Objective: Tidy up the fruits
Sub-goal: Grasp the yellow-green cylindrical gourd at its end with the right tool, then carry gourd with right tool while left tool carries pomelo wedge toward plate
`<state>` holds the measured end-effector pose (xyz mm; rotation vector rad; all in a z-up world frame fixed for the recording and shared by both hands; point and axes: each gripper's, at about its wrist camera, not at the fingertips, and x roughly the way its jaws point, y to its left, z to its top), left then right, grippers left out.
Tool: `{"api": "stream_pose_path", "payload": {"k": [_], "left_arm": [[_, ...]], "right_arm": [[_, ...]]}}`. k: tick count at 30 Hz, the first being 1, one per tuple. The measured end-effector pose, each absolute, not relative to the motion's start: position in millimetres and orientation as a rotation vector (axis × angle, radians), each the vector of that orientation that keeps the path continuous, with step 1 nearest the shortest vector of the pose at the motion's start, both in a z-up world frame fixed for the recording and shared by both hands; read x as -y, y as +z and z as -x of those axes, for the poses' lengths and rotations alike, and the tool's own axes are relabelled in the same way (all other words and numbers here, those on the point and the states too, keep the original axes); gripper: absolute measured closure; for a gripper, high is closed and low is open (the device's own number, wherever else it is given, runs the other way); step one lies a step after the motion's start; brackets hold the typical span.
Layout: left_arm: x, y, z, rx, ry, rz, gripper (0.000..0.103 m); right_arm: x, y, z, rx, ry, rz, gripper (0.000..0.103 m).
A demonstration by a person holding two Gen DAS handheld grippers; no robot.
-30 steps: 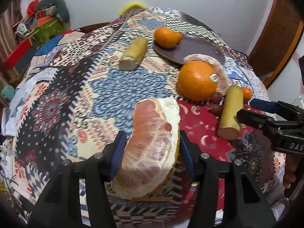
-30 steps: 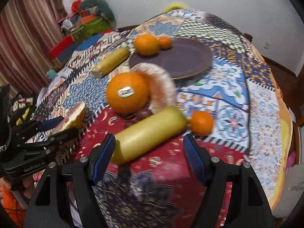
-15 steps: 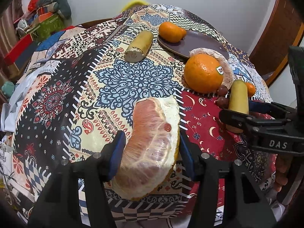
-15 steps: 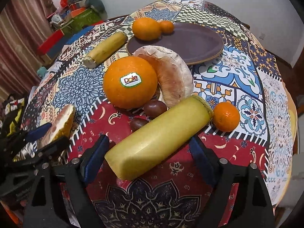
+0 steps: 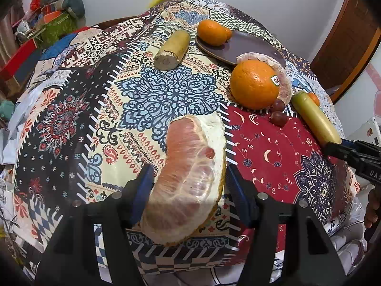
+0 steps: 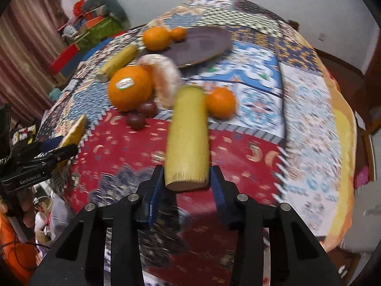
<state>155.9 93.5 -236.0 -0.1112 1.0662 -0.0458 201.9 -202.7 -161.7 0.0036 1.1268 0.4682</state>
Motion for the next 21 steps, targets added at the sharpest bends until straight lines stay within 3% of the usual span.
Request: {"api": "stream_pose_path", "payload": {"k": [19,21], "left_arm": [[-94,-239,-166,-1.054,-0.065,0.116,0.049],[-95,-239,-169,-1.058,-0.065,0.123,0.05]], "right_arm": [[179,-171,-236,-1.092,0.521,0.054,0.06],[174,-172,-235,-1.076,0.51,0.093,0.063]]}}
